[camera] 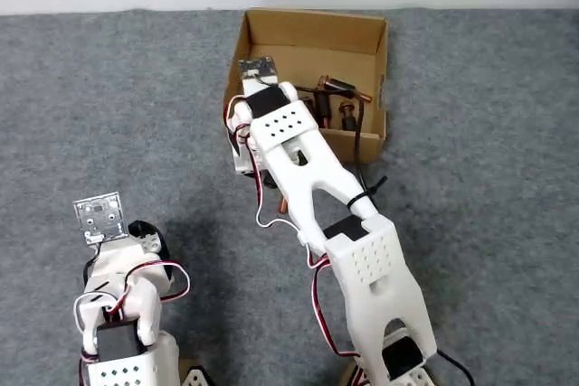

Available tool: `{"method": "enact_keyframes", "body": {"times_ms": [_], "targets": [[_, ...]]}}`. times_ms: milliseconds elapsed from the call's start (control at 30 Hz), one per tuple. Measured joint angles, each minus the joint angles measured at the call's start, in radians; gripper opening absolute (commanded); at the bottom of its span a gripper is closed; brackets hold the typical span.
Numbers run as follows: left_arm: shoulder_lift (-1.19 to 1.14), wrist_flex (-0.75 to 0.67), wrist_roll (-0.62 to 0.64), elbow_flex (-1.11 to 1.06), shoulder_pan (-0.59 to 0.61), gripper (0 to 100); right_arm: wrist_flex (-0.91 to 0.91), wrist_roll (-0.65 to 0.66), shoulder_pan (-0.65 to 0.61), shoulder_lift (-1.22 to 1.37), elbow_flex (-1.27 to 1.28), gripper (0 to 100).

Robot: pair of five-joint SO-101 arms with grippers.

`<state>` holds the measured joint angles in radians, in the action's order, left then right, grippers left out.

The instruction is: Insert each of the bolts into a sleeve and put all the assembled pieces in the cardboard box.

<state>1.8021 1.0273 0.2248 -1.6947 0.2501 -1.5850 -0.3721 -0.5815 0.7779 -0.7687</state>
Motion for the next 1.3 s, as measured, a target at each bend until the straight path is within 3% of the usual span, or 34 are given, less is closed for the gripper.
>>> {"method": "enact_keyframes", "body": {"times_ms": [200,733,867,933,1133,1300], "targets": [[0.000,0.000,0.000,0.000,0.000,0,-0.037,-0.018,0.000,0.012,-0.052,15.1],[0.000,0.000,0.000,0.000,0.003,0,0.091,-0.018,0.012,0.178,-0.063,14.1],[0.000,0.000,0.000,0.000,0.005,0,0.092,-0.021,0.037,0.210,-0.084,0.8],[0.000,0.000,0.000,0.000,0.005,0,0.091,-0.021,0.057,0.216,-0.087,2.4],[0.000,0.000,0.000,0.000,0.005,0,0.017,-0.021,0.077,0.235,-0.169,0.8],[0.000,0.000,0.000,0.000,0.005,0,-0.147,-0.021,0.086,0.245,-0.353,0.8]]}}
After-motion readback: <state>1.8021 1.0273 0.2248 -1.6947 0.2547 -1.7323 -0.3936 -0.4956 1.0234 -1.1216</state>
